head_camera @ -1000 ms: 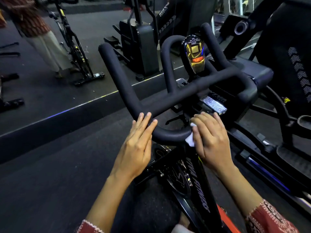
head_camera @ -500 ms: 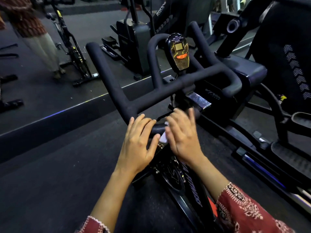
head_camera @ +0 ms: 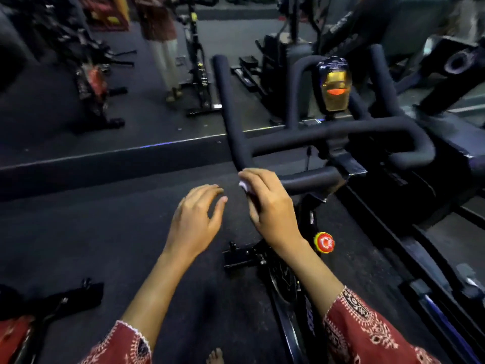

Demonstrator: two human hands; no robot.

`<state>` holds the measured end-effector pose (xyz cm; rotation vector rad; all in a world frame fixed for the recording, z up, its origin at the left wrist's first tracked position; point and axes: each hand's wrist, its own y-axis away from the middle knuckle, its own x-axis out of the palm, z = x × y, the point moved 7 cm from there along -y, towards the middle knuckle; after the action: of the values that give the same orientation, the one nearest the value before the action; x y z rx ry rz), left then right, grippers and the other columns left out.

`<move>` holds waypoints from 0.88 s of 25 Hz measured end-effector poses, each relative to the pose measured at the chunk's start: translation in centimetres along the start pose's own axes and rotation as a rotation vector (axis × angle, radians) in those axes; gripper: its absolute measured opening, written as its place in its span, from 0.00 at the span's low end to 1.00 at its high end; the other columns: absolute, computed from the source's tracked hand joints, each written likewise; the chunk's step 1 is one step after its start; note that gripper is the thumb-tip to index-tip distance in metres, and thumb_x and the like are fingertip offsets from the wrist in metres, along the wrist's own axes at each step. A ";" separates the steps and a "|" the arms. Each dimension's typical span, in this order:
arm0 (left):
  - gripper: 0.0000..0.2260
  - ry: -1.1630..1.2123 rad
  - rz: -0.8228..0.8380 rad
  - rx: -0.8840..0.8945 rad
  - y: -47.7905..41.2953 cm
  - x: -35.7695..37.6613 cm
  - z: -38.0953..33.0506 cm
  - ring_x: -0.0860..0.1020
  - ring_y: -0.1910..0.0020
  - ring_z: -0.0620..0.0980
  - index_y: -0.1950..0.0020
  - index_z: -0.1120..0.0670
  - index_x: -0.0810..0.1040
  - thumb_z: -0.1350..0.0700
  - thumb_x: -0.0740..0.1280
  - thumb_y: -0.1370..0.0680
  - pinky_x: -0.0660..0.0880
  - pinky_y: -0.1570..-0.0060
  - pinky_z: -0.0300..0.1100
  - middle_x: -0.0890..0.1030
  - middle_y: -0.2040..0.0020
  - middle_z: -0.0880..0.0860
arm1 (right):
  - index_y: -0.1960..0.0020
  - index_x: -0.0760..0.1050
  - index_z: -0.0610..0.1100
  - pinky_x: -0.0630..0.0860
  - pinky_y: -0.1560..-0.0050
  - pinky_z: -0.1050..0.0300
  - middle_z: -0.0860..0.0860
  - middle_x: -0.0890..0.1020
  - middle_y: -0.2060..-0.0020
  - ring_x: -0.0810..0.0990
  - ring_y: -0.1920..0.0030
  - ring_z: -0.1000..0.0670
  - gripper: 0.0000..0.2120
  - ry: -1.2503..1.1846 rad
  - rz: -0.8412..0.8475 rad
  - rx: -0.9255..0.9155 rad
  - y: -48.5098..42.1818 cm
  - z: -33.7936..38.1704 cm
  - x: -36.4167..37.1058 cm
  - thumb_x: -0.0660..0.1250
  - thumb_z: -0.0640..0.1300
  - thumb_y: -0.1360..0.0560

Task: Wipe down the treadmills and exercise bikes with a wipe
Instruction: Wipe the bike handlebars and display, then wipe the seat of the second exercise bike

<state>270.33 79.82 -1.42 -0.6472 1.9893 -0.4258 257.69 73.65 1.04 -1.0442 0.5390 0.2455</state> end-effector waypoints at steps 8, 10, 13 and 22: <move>0.19 -0.579 -0.060 -0.467 12.4 -17.0 11.2 0.81 0.47 0.60 0.49 0.63 0.83 0.49 0.62 0.25 0.74 0.44 0.58 0.83 0.49 0.61 | 0.45 0.74 0.35 0.76 0.56 0.45 0.42 0.76 0.47 0.75 0.48 0.41 0.11 -0.231 0.545 -0.225 -3.1 17.9 15.4 0.60 0.43 0.19; 0.22 -0.639 -0.133 -0.577 17.3 -22.5 12.5 0.81 0.49 0.60 0.49 0.63 0.83 0.47 0.58 0.24 0.76 0.45 0.58 0.83 0.49 0.61 | 0.45 0.74 0.36 0.75 0.58 0.47 0.42 0.75 0.48 0.75 0.48 0.41 0.12 -0.305 0.616 -0.357 -1.8 24.7 18.2 0.58 0.44 0.18; 0.21 -0.768 -0.256 -0.697 25.8 -30.6 13.1 0.82 0.52 0.59 0.52 0.63 0.83 0.48 0.58 0.25 0.78 0.48 0.54 0.83 0.52 0.61 | 0.45 0.74 0.36 0.76 0.57 0.46 0.42 0.75 0.48 0.76 0.49 0.41 0.12 -0.426 0.709 -0.494 1.2 35.3 21.6 0.58 0.43 0.18; 0.15 -1.035 -0.473 -1.095 50.2 -48.3 9.7 0.81 0.48 0.61 0.49 0.64 0.82 0.53 0.67 0.27 0.74 0.44 0.58 0.83 0.49 0.62 | 0.45 0.77 0.36 0.77 0.52 0.43 0.40 0.77 0.50 0.78 0.49 0.36 0.08 -0.819 0.894 -0.813 15.1 64.5 24.0 0.64 0.39 0.22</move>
<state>284.53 148.63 0.37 -1.6073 0.8987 0.7093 291.00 135.69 1.97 -1.2830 0.0931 1.7103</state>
